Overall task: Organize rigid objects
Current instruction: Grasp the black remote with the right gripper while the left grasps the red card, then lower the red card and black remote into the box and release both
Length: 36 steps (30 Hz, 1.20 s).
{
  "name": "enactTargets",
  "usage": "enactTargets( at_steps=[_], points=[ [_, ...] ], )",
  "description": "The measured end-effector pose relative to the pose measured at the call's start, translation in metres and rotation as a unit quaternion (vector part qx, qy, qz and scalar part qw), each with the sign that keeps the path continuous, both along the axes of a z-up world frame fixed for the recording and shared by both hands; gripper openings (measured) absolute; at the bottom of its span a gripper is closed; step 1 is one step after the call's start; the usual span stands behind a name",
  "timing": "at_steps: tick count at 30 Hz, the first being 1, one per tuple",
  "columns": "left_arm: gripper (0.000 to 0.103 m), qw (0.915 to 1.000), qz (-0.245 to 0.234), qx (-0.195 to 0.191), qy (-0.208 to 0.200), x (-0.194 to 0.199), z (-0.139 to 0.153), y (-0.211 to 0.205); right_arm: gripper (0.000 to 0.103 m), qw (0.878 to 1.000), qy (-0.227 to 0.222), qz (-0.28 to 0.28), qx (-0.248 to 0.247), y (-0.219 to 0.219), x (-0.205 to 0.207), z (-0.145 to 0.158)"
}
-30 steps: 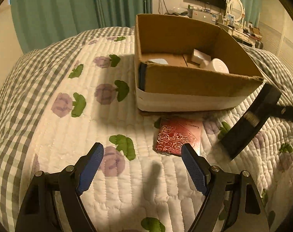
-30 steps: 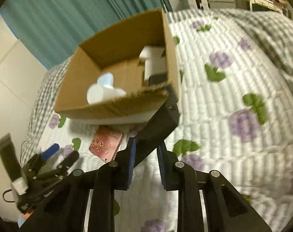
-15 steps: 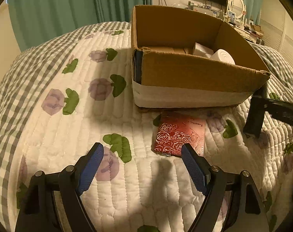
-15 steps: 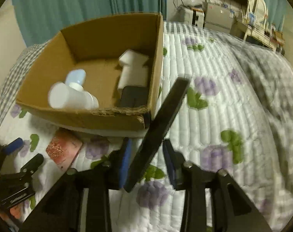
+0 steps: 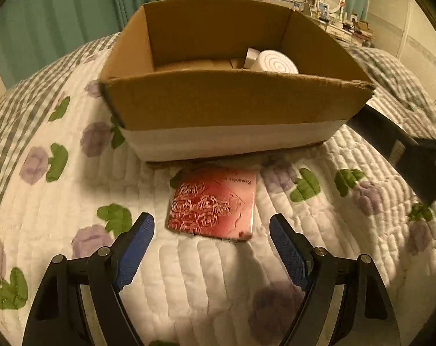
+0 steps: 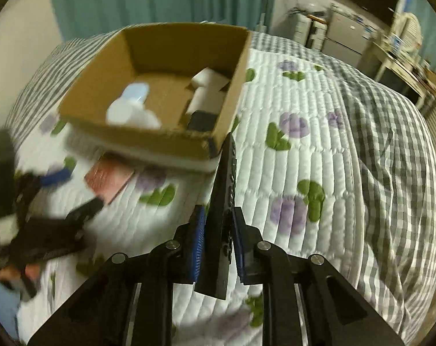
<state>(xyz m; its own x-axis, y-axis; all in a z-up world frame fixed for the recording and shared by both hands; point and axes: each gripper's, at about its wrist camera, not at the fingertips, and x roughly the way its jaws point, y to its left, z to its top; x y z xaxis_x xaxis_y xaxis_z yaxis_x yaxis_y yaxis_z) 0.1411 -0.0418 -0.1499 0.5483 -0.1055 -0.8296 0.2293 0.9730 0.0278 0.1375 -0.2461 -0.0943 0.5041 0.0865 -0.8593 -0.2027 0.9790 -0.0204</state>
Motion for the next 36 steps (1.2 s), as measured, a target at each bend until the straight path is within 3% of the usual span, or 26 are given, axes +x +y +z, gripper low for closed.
enactTargets(
  at_steps=[3,8,13,17,20,29,36],
  points=[
    [0.085,0.9999,0.007,0.011,0.004,0.010,-0.011,-0.001,0.018,1.000,0.001,0.012,-0.017,0.002,-0.007,-0.013],
    [0.085,0.9997,-0.002,0.022,0.008,0.019,-0.029,-0.001,0.018,0.999,0.034,-0.001,0.032,-0.008,0.005,-0.046],
    [0.085,0.9996,-0.008,0.023,0.016,0.035,-0.032,-0.005,0.018,0.998,0.035,-0.002,0.045,-0.010,0.016,-0.048],
    [0.072,0.9996,-0.020,0.009,0.019,0.039,-0.030,-0.002,0.018,0.998,0.036,-0.007,0.059,-0.013,0.020,-0.052],
    [0.072,0.9993,-0.027,0.020,0.014,0.030,-0.027,-0.002,0.018,0.998,0.030,-0.008,0.059,-0.012,0.018,-0.049],
    [0.072,0.9997,-0.022,-0.006,0.003,-0.003,0.010,0.012,0.017,0.999,-0.026,-0.017,0.007,-0.005,-0.012,-0.018],
    [0.072,0.9992,-0.023,-0.023,-0.025,-0.034,0.040,0.011,0.017,0.999,-0.039,-0.011,0.011,0.008,-0.039,0.005]
  ],
)
